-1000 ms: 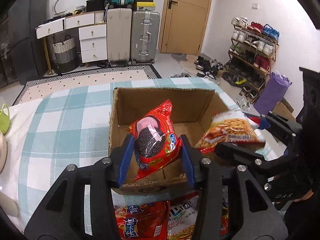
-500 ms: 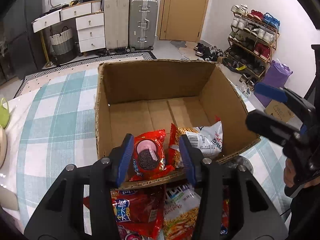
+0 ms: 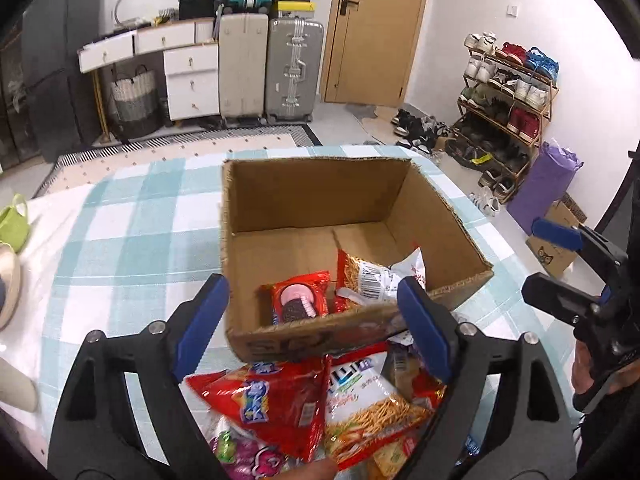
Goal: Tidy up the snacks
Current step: 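Withdraw both tools from the box back toward the snack pile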
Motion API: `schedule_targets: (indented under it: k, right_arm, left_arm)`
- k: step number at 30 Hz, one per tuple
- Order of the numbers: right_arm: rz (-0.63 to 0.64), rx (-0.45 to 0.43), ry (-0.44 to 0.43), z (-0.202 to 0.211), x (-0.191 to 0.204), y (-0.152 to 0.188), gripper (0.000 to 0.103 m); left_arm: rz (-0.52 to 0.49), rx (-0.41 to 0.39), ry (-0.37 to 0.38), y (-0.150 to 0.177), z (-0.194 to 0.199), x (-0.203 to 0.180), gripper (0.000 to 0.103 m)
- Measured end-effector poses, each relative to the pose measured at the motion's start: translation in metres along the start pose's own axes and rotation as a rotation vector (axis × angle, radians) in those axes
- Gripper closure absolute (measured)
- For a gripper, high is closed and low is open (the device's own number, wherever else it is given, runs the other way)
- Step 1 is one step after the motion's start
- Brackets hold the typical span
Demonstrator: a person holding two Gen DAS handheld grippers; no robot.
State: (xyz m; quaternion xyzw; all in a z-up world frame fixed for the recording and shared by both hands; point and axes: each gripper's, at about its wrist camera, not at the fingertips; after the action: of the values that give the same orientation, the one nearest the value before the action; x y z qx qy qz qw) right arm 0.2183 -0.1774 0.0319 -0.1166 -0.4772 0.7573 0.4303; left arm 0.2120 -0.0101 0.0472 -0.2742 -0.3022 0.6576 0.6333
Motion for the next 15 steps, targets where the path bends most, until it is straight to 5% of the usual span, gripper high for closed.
schedule_targets:
  k: [5,15]
  right_arm:
    - [-0.018,0.012,0.001,0.010,0.011,0.019,0.001]
    - [-0.035,0.043,-0.013,0.020,0.030,0.053,0.001]
  left_arm:
    - [0.010,-0.016,-0.033,0.013,0.026,0.008,0.001]
    - [0.056,-0.046,-0.077,0.070,0.080,0.038,0.001]
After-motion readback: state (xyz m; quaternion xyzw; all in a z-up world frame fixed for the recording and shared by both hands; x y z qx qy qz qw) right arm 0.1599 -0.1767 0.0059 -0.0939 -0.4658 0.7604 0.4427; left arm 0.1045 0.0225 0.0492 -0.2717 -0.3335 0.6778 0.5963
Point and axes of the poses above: each gripper's, at about its wrist camera, not at the fingertips, and z roughly against the way its jaws point, x to its left, y to its underside, and after that the axes turned 10 degrees about -y, right-handed
